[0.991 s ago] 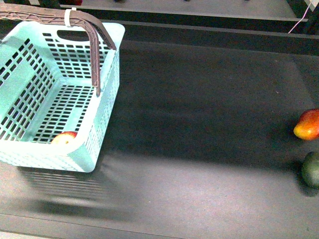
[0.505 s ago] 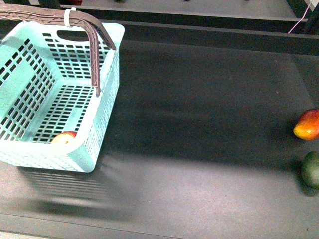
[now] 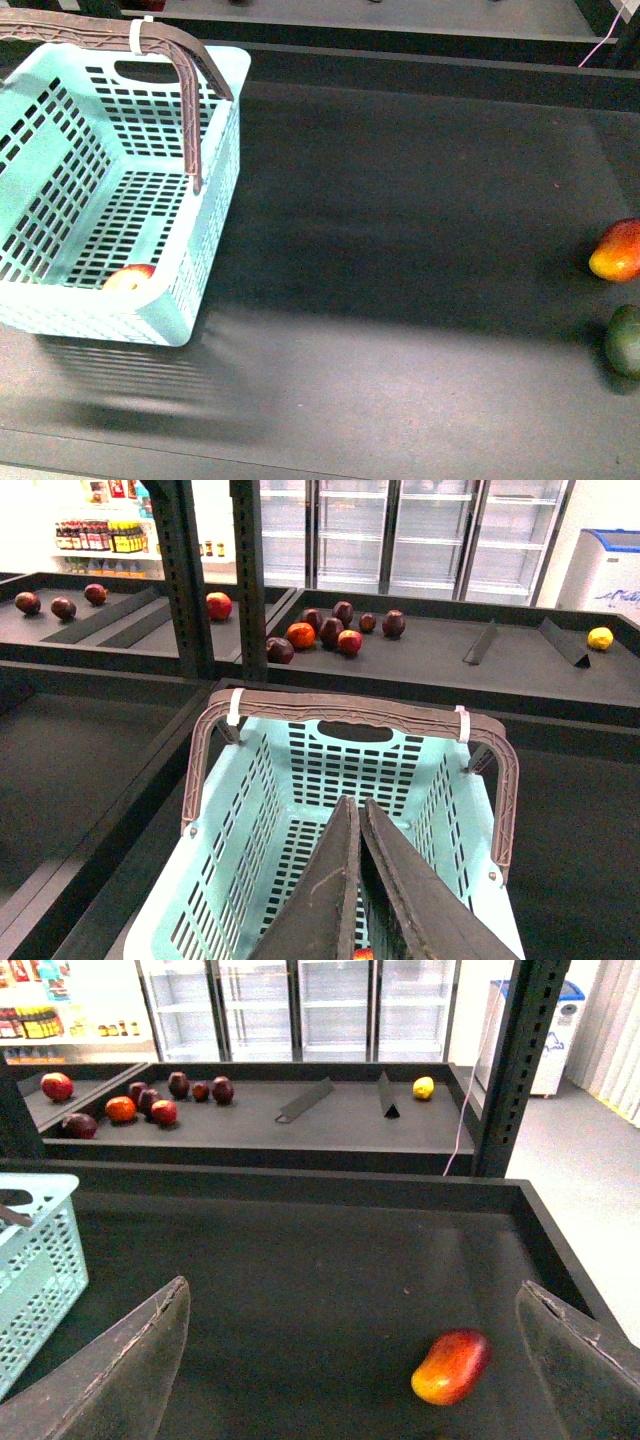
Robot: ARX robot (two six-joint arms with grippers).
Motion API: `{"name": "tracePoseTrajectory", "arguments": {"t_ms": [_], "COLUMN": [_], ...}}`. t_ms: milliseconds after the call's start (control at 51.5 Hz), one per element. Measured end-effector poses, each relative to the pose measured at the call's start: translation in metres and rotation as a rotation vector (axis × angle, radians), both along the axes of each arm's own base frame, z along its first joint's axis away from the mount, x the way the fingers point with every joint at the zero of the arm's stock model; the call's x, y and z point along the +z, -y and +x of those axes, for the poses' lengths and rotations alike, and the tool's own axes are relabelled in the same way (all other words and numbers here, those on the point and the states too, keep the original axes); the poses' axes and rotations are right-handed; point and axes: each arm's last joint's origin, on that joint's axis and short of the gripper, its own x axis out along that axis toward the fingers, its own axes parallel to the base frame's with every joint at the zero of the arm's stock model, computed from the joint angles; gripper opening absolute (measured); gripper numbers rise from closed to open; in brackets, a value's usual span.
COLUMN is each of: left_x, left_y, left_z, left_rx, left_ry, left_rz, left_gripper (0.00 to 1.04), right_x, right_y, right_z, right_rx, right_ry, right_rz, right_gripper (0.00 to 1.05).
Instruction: Pick apple with right arm and hold basket with left
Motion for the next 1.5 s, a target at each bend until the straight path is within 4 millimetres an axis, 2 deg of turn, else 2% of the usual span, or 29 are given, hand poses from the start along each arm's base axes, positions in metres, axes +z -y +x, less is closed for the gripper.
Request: {"name": "tracePoseTrajectory", "arguments": {"t_ms": [758, 913, 1496], "left_x": [0.001, -0.002, -0.002], "left_y": [0.000, 0.000, 0.000], "left_z": [-0.020, -0.031, -0.031], "left_rx": [0.000, 0.000, 0.000], "left_ry": [0.006, -0.004, 0.002], "left_rz": [0.000, 0.000, 0.000], "left_gripper": [0.03, 0.03, 0.03], "right_x": [0.000, 0.000, 0.000], "right_y": [0.000, 0.000, 0.000], "right_z": [0.000, 0.000, 0.000], "right_rx": [0.000, 0.000, 0.000], "right_ry": [0.000, 0.000, 0.000], "right_rz": [0.000, 0.000, 0.000], "right_gripper": [0.96, 0.96, 0.96]}}
